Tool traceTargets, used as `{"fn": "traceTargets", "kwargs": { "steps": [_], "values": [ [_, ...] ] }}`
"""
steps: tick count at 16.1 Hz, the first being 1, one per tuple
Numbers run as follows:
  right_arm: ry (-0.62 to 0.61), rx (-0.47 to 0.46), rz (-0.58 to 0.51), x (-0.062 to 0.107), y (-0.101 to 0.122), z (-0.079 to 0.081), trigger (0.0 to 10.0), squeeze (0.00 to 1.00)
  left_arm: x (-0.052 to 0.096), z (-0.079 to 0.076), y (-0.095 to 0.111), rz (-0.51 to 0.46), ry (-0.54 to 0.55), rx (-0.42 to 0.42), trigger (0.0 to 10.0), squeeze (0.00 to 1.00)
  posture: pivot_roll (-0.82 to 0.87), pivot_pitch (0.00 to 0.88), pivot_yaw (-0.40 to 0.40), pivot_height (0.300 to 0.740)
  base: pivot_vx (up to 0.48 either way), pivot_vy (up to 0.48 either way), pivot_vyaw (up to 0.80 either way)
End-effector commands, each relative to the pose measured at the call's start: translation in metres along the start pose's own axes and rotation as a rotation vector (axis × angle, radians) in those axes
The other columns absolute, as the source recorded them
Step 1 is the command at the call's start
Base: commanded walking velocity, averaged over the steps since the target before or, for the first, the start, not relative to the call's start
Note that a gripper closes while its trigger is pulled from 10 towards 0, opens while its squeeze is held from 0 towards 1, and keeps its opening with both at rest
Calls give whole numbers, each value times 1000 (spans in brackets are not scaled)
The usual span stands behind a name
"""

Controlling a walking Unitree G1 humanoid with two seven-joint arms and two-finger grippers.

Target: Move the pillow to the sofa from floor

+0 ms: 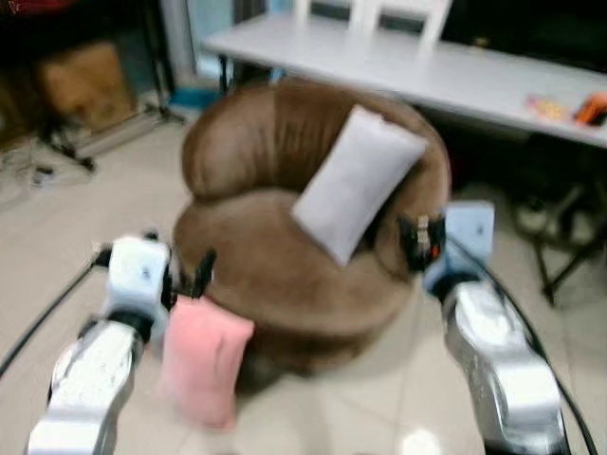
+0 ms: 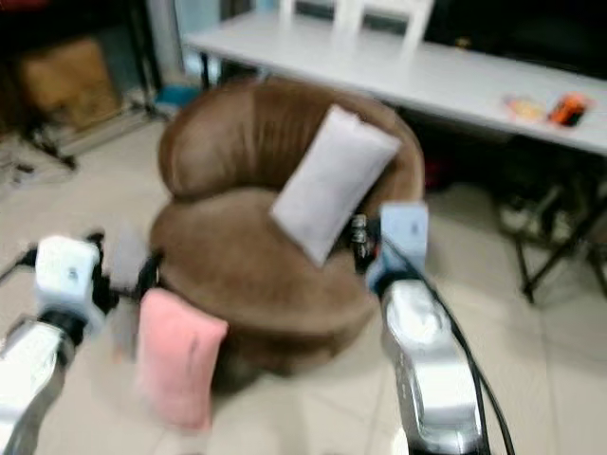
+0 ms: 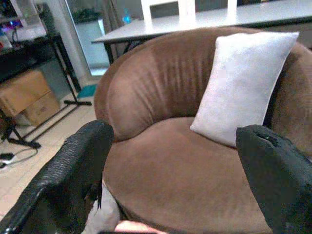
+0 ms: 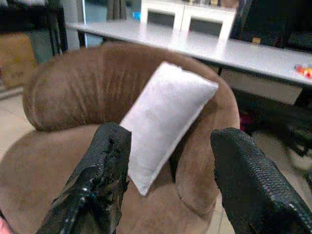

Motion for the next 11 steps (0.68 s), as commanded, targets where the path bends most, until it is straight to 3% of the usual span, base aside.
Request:
{"fn": "traceTargets", "kwargs": {
  "steps": [1,3,8,11],
  "values": [
    [10,-10,-2,0,1,-2,10000,0,1,-1,-1,6,4,7,10000,0,-7,0,-37,740,0,420,0],
    [65,20,-13,0,3,6,10000,0,1,-1,-1,3,7,5,10000,0,-7,0,-37,740,0,416,0],
    [105,36,-25,1,5,15,10000,0,1,0,-1,3,13,3,10000,0,2,0,-38,740,0,395,775],
    [109,-10,-26,1,6,15,10000,0,1,0,0,3,8,5,10000,0,1,0,-36,740,0,375,0]
  ]
}}
Point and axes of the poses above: a point about 5 cm out from each wrist's last joint towards the gripper, its own x axis pointing back from the gripper into the wrist, its own y axis along the axis of the wrist's last joint, z = x × y, the point moved 4 cm from there along -x, pointing out of the wrist towards the gripper, and after that the axes turned 7 degrees about x, right-handed, at the moved point
